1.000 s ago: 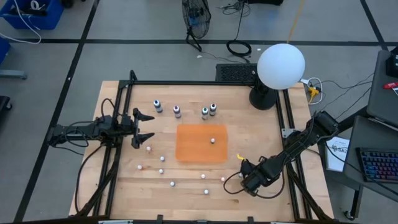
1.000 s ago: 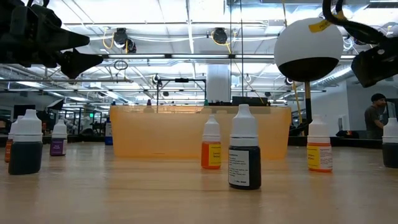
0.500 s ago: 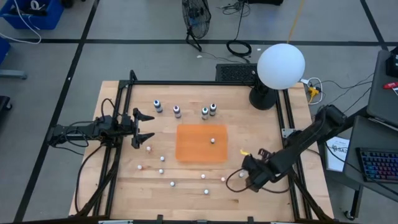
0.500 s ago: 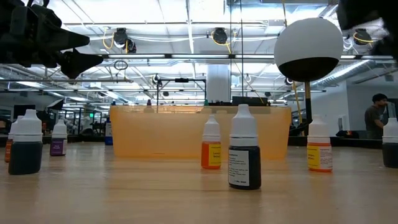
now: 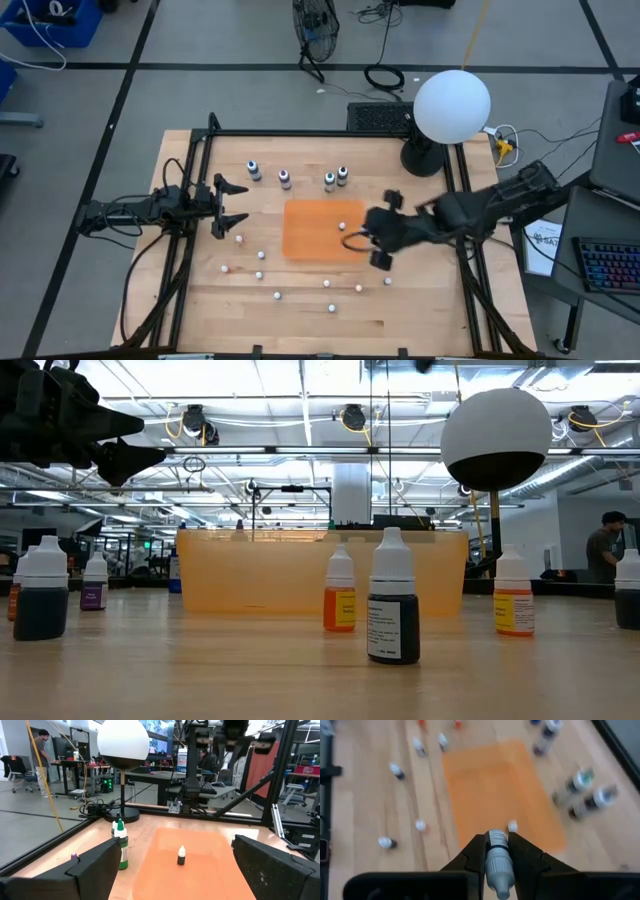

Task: Pick & Place food coloring
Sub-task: Put the small red food coloring bottle into the orange bin

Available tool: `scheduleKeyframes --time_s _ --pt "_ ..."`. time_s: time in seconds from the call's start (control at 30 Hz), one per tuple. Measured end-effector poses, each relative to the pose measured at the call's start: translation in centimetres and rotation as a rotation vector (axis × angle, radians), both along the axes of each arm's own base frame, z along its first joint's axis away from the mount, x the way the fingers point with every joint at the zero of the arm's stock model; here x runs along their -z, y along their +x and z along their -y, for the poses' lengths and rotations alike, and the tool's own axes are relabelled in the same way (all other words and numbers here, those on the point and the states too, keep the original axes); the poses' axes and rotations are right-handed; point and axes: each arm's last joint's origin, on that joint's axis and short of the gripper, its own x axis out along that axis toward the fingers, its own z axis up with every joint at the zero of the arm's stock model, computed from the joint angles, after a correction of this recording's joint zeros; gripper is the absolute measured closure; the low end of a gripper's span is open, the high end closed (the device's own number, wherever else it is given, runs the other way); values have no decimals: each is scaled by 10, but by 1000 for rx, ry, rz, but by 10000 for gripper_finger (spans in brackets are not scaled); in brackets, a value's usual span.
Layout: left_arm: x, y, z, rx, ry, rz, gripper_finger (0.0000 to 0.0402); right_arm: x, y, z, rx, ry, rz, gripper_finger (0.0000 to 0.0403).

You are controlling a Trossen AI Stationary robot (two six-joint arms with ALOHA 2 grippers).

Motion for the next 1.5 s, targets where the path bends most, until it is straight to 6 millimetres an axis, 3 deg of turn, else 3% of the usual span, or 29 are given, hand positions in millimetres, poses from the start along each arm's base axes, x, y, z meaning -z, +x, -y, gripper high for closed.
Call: scheduleKeyframes --time_s 0.13,0.23,0.37,0.53,0.77,1.07,1.5 --pt "0 0 0 0 0 0 23 -5 38 8 -63 -14 -40 353" --pt "0 0 0 0 0 -1 23 4 68 11 -95 -22 -131 353" --pt "0 0 0 0 0 0 23 28 100 14 -130 -30 -293 353" --pt "0 0 0 0 0 0 23 75 120 15 -195 -79 -464 353" --pt "0 0 0 0 0 0 23 125 118 13 -250 -28 -548 353" --pt "0 0 0 0 0 0 23 167 105 14 -269 22 -591 353" --pt "0 0 0 0 0 0 23 179 104 14 -285 39 -570 351"
